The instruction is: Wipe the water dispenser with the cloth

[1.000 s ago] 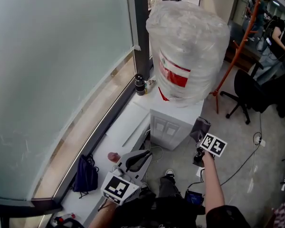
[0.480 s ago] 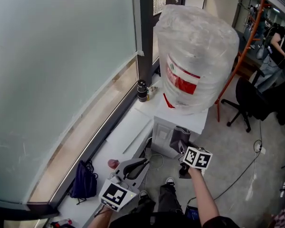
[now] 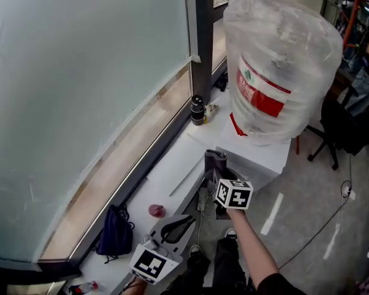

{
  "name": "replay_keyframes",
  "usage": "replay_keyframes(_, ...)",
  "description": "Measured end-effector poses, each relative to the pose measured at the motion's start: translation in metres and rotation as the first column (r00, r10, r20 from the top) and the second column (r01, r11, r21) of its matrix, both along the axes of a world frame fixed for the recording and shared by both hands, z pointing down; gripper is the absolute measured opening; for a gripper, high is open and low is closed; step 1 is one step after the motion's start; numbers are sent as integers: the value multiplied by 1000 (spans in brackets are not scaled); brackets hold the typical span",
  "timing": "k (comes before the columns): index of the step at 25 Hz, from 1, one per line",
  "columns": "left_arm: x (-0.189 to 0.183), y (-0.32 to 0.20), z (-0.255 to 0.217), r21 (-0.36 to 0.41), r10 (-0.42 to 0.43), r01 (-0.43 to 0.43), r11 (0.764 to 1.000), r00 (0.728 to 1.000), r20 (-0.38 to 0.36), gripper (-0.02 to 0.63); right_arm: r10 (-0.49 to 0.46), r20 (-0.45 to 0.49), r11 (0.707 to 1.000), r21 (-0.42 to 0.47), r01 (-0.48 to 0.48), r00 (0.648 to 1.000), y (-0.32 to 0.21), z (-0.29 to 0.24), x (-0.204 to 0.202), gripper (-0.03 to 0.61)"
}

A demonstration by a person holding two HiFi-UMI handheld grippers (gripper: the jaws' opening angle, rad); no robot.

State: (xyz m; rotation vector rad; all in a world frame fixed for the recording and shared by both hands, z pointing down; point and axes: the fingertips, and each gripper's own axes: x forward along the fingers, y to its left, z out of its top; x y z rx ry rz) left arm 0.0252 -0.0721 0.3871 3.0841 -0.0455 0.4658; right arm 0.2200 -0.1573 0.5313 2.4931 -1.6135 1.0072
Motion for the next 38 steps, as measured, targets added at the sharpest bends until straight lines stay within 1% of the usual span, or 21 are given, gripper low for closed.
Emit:
replay_keyframes(4,-1,1,15,-18,-1,2,1000,1000,20,43,28,-32,999,-14,-29,999,-11,19,12,107)
replay_keyframes(8,7,2,18,-26,17,-17,1000,1000,14,43,93,-49,995,-29,-95,994,6,29,33,107)
replay_keyframes(13,23,3,13,-23,46,-46,999,999,-5,43,174,-44,983,-44,-176,984,56,40,65,107)
replay_keyframes(16,33,7,12,-22,73,-73,997,997,-17,43,201,-65,975,-78,-206,977,95,47,81,109)
replay_keyframes(20,44,17,16,-33,108,-108,994,994,-13,43,230,-101,962,-128,-242,968,145,55,104,109)
replay_keyframes(23,50,24,19,-42,129,-130,991,992,-12,43,224,-125,958,-154,-242,966,170,56,117,110)
replay_keyframes(27,54,29,24,-52,141,-142,989,990,-7,43,205,-154,953,-193,-233,967,186,65,124,112)
replay_keyframes(33,61,21,35,-51,126,-127,991,992,-16,43,211,-140,940,-242,-240,967,181,99,125,110)
replay_keyframes(36,62,16,45,-45,111,-111,993,994,-11,43,191,-126,937,-273,-219,973,173,123,123,110)
replay_keyframes(38,64,12,57,-56,95,-95,994,995,-10,43,166,-124,934,-297,-196,978,168,143,120,110)
